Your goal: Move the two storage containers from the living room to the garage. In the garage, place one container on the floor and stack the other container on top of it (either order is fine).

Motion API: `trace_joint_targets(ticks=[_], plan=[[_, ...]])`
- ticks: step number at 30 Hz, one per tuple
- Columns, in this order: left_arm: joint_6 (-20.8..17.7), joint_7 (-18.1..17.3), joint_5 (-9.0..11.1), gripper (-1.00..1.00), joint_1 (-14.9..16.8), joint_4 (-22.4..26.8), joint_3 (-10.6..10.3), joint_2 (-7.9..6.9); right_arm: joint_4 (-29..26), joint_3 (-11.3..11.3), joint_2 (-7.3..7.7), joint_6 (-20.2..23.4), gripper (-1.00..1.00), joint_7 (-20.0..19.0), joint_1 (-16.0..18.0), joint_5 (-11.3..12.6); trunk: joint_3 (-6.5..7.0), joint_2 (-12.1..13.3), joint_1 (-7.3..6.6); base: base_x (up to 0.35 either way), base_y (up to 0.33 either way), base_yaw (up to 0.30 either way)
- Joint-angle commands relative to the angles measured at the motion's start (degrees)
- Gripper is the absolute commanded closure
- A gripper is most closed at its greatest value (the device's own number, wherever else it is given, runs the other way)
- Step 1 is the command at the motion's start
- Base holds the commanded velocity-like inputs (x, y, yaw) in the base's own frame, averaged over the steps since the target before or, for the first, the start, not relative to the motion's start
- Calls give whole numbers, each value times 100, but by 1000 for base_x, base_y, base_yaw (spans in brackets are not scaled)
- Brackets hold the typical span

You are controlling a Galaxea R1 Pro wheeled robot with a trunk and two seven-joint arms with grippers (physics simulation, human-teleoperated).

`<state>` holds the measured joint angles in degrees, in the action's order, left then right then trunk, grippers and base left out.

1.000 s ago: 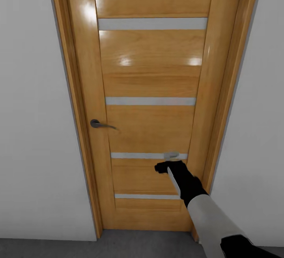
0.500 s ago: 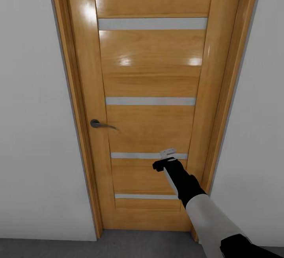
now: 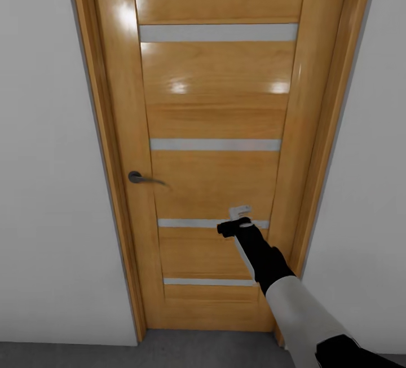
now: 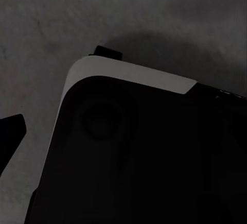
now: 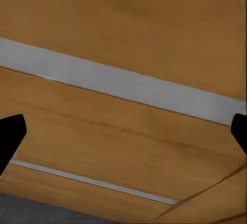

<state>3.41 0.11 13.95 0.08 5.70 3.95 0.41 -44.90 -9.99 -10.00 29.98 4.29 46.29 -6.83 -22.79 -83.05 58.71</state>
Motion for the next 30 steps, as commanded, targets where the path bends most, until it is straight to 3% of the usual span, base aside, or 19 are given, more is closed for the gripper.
trace_joint_targets(ticks=[1,8,11,13,23,26,30], plan=[[10,0,7,-100,1,3,37,3,-106,-12,0,-103,-100,0,3,-52,-6,-3,2,211,0,0],[10,-2,11,-100,1,1,36,3,-426,-50,0,-413,-100,-15,3,-26,-6,-3,2,290,0,0],[10,-2,9,-100,1,3,36,2,-443,-313,0,-433,-100,-15,3,-14,-6,-3,2,169,0,0],[10,-2,10,-100,1,4,36,3,-447,-662,0,-422,-100,-12,3,0,-6,-3,2,34,0,0],[10,-2,7,-100,1,6,36,3,-422,-815,0,-374,-100,1,3,-11,-6,-3,2,3,0,0],[10,-2,5,-100,1,6,36,3,-88,-847,0,-409,-100,5,279,6,-6,-3,2,0,0,0],[10,-2,3,-100,1,10,38,3,778,-847,0,-612,-100,10,887,46,-6,-3,2,0,0,0]])
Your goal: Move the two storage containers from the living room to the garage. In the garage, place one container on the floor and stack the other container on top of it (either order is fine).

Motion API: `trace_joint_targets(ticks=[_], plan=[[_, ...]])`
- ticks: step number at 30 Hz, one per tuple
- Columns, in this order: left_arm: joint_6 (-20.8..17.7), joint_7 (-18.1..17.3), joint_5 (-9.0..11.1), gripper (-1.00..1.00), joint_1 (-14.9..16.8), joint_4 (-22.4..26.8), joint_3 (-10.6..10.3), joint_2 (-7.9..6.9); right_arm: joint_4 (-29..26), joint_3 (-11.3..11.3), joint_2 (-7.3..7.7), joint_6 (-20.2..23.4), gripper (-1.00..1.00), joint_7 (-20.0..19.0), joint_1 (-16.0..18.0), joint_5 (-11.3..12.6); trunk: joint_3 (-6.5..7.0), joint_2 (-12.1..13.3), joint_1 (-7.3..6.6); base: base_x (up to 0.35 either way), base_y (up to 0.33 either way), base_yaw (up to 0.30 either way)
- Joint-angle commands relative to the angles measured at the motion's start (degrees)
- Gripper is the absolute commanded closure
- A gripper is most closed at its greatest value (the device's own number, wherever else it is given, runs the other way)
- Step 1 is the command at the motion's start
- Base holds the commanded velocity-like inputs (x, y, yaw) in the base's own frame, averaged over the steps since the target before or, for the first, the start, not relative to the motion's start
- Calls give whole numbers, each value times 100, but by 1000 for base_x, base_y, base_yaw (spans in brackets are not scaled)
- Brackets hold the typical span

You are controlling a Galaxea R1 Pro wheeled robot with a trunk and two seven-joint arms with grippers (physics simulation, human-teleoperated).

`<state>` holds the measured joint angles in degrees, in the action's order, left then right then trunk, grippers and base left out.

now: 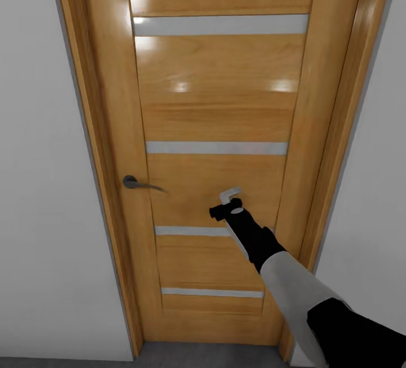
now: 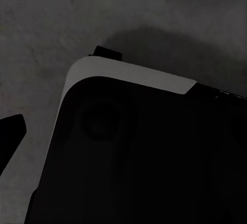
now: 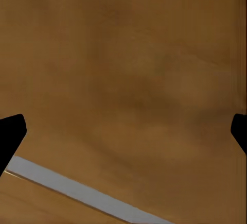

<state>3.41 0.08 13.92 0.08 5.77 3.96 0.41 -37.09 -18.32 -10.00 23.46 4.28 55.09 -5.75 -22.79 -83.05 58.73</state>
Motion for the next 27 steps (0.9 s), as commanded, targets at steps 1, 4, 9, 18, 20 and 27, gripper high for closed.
trace_joint_targets(ticks=[1,4,9,18,20,27], plan=[[11,1,5,-100,1,3,37,3,77,-14,0,-6,-100,11,56,-64,-6,-3,0,7,0,0],[11,-7,6,-100,1,-5,29,-3,223,-15,0,-100,-100,10,139,-67,-6,-3,0,275,0,0],[11,-8,5,-100,1,-5,26,2,236,-21,0,-104,-100,10,142,-81,-6,-3,0,316,0,0],[11,-8,4,-100,1,-5,26,3,222,-30,0,-108,-100,4,143,-110,-6,-3,0,320,0,0],[11,-8,4,-100,1,-5,26,3,209,-24,0,-73,-100,11,143,-138,-6,-3,0,250,0,0],[11,-8,5,-100,1,-2,26,3,211,-15,0,-27,-100,388,143,-140,-6,-3,0,66,0,0]])
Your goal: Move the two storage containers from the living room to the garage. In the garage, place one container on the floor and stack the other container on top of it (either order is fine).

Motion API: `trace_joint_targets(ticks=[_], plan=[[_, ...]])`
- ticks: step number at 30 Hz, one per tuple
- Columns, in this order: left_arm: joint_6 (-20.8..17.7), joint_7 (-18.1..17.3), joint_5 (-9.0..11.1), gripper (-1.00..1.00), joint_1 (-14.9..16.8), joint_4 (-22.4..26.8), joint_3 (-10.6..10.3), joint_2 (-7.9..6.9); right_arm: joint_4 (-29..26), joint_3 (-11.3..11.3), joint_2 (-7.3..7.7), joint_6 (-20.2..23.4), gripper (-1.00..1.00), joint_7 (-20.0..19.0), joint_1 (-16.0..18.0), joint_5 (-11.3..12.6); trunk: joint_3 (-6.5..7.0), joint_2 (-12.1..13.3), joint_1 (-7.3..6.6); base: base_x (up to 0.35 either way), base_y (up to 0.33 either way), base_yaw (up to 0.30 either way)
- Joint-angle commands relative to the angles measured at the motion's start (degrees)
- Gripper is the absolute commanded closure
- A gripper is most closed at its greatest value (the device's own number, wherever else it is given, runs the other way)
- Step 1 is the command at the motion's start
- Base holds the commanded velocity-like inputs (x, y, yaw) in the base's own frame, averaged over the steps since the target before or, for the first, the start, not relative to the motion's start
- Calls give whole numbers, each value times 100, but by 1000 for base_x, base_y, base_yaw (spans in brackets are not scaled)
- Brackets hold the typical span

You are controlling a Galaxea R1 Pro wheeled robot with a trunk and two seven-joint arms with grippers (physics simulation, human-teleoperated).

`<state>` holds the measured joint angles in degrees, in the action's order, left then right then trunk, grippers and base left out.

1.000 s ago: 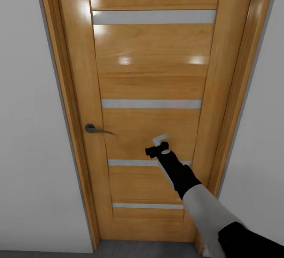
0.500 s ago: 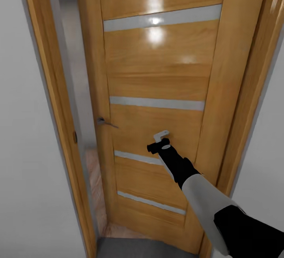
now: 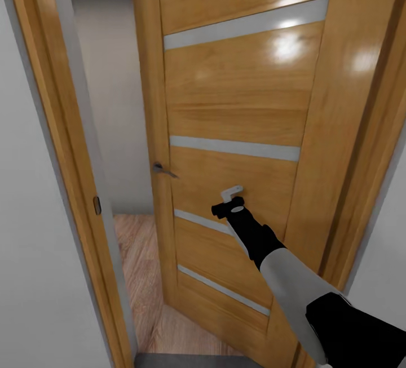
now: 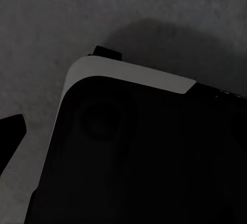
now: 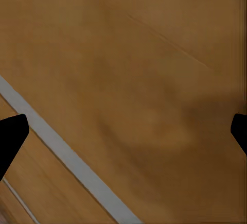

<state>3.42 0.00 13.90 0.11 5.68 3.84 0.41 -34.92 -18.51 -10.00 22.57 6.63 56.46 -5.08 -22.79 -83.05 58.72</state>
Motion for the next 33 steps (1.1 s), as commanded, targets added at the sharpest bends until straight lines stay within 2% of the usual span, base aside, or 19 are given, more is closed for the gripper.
trace_joint_targets(ticks=[1,33], plan=[[9,0,8,-100,-2,8,38,3,-6,3,0,66,-100,201,5,-204,-6,-3,0,11,0,0],[9,1,9,-100,-2,5,38,-3,-6,-12,0,44,-100,258,5,-150,-6,-3,0,14,0,0]])
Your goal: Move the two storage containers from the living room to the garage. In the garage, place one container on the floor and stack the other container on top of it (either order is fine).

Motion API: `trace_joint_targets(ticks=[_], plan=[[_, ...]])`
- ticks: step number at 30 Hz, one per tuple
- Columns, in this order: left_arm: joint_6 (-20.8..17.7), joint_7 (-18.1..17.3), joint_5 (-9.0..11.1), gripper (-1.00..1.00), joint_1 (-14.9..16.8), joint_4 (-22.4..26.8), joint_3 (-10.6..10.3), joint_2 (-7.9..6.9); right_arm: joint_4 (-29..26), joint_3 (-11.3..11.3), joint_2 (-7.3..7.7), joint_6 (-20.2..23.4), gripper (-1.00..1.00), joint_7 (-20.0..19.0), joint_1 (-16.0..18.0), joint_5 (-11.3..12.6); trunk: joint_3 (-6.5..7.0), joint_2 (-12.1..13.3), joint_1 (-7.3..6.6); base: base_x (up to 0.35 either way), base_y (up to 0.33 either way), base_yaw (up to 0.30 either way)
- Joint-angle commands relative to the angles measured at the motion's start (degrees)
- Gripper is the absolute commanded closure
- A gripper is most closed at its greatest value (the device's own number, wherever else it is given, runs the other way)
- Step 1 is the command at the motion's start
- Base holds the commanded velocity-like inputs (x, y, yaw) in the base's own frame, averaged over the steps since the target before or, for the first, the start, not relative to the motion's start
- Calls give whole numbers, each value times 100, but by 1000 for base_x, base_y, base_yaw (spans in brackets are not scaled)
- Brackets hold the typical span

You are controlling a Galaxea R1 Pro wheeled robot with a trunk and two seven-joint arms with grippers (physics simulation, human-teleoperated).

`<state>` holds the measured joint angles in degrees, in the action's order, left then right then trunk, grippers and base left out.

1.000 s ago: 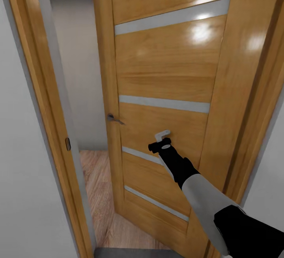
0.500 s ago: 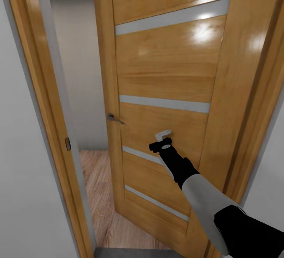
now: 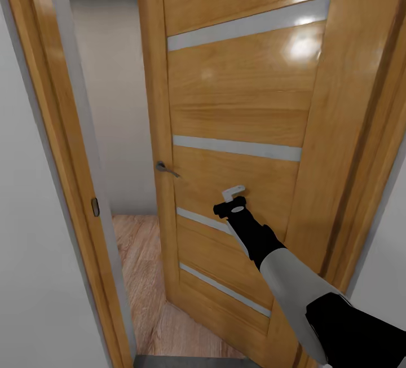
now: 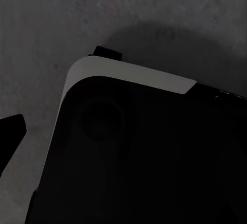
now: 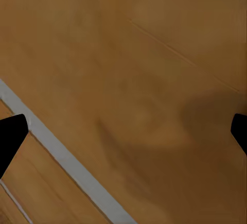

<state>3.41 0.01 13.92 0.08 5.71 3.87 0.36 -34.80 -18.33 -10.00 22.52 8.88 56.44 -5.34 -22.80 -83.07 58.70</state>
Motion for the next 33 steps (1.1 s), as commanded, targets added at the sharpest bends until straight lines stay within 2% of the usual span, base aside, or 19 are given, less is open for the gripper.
trace_joint_targets(ticks=[1,20,33], plan=[[11,0,4,-100,0,2,36,3,-18,-30,0,49,-100,35,8,-128,-4,-1,3,266,0,0],[11,-1,2,-100,0,0,35,8,-18,-39,0,72,-100,44,8,-167,-4,-1,3,293,0,0],[11,-1,-3,-100,0,0,35,8,-18,-32,0,82,-100,63,8,-177,-4,-1,3,19,0,0]])
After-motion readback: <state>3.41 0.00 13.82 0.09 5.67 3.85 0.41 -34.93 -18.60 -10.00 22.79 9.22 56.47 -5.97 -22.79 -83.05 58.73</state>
